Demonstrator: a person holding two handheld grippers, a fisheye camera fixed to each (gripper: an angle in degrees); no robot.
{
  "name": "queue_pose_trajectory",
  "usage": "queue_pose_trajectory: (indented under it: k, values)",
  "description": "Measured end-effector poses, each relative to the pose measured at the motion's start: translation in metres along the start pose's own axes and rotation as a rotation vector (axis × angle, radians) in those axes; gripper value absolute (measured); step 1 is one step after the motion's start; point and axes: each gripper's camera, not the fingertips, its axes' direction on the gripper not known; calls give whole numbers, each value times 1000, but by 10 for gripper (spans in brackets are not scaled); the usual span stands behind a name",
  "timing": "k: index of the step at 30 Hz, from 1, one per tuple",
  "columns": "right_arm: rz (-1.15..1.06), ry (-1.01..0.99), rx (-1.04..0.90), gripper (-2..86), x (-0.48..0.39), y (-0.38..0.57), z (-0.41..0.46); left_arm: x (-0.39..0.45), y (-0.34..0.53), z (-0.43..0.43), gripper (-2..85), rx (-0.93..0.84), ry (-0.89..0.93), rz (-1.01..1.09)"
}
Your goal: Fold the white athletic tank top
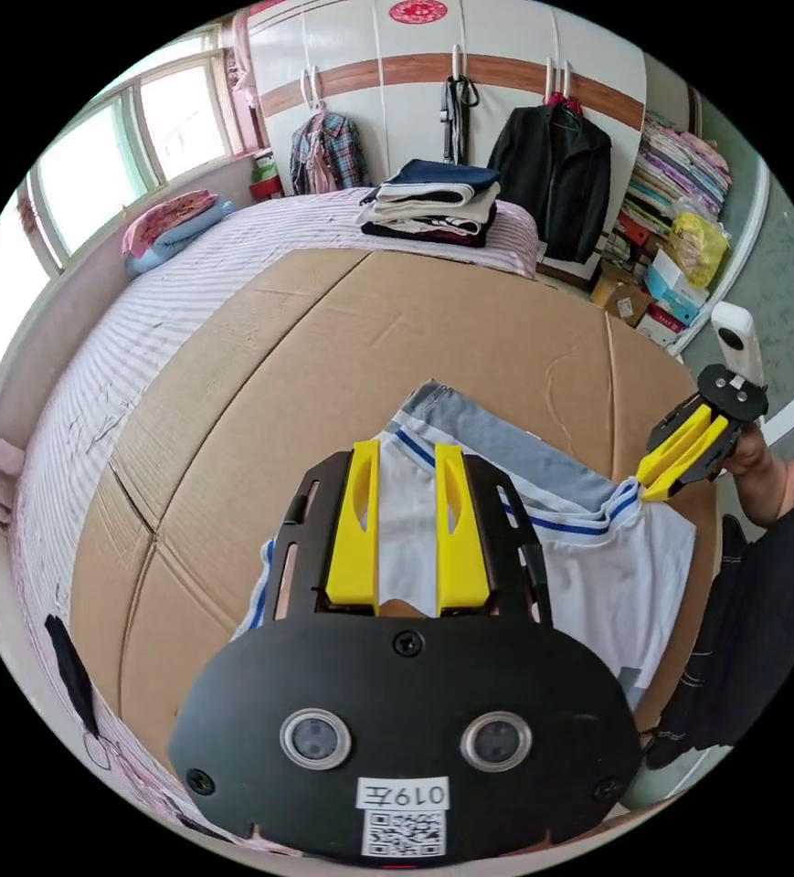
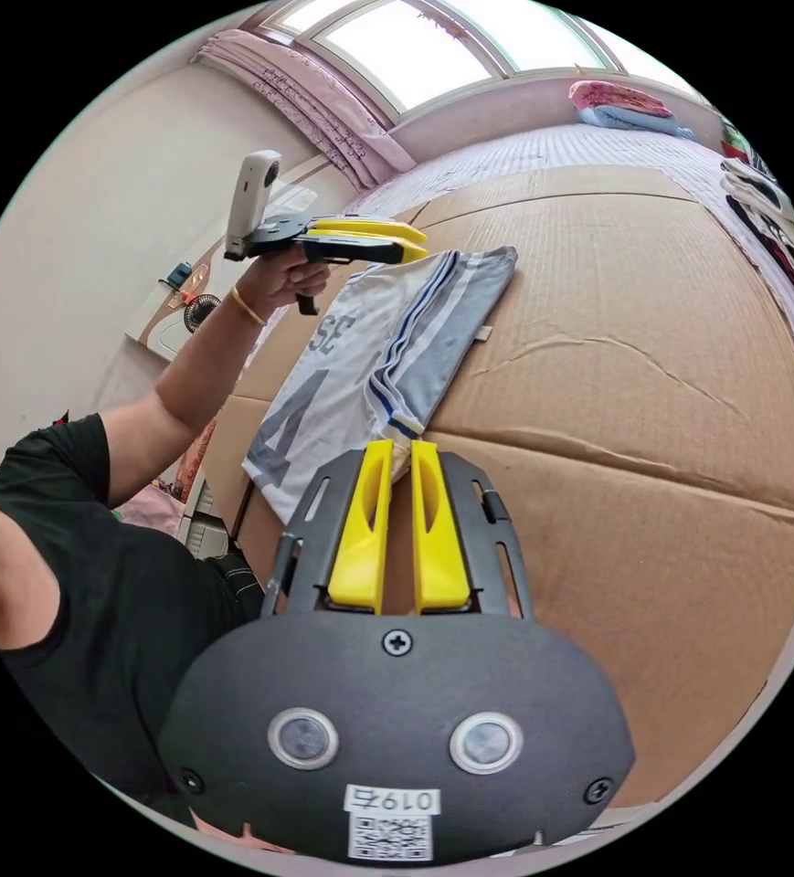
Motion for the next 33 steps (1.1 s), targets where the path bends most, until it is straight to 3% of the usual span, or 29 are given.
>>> queue_pose_trajectory:
  k: [4, 8, 18, 33]
  values:
    - [9, -12, 6, 30, 6, 1, -1, -2, -23, 16, 76, -69, -67, 207]
    - [11, -17, 10, 29, 11, 1, -3, -11, -38, 23, 59, -100, 16, 295]
    - [19, -22, 26, 21, 23, 3, -7, -42, -55, 42, 10, -188, 110, 284]
    - [82, -64, 63, 24, 45, 10, -8, -72, -43, 38, 5, -129, 102, 153]
